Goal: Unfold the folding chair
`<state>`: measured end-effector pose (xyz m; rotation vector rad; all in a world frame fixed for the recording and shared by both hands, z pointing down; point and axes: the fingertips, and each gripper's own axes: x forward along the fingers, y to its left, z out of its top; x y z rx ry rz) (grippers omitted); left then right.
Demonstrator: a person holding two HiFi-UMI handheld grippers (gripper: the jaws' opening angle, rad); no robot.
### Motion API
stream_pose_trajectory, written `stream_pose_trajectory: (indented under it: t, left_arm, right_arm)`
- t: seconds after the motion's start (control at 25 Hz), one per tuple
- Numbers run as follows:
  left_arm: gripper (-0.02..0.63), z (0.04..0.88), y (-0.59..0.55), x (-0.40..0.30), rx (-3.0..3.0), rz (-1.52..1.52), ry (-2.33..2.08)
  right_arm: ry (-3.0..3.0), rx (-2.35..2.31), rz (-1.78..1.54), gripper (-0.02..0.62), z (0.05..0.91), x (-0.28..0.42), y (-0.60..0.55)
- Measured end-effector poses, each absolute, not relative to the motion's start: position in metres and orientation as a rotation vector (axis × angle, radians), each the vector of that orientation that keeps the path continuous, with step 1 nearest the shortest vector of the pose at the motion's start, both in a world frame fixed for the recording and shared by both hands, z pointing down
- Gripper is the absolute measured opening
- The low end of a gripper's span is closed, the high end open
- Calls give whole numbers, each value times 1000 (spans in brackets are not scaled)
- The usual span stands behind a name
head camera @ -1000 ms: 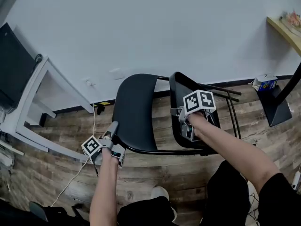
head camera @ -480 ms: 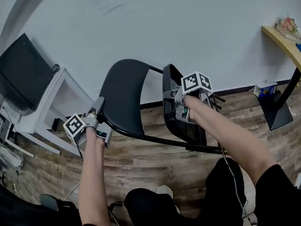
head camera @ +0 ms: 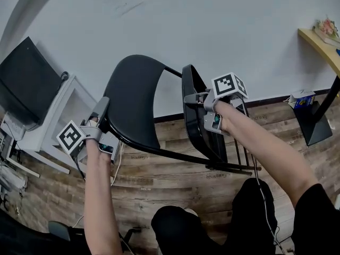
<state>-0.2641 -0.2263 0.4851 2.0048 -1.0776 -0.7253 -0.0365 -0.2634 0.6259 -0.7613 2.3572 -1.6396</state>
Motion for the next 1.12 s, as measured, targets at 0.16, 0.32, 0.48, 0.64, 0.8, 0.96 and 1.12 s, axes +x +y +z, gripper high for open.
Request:
stream_pose_trajectory:
  t: [0.16,0.32,0.48,0.64,0.8,0.96,1.12]
  left_arm:
    - [135,493,-230,-268,1988,-678,-1080]
    - [133,505,-228,-287,1947,-644,-1035]
    - [130,514,-215,-303,1857,-583,-1035]
    - [129,521,-199,-308,1843,-471,-1116]
    - [128,509,-167,-302,1823,-433,-1123]
    - [127,497,-148,-297,1794,-383,-1099]
    - [127,501,-137,-289,1765,-283,-1083]
  right_arm:
    - [2344,-792,-1663,26,632,-45,-266]
    - [2270,-903,-1707,18,641,-65,-265]
    - [2242,-1040,-1770,20,648,-80,-258]
    - [2207,-1112,-1820,18,651,-85,-248]
    - [2174,-1185,-1912,23,653,-91,-215]
    - [2162,-1202,-1972,25,649,-100,-202]
    - [2179,-1177,-2021,25,651,-99,-191]
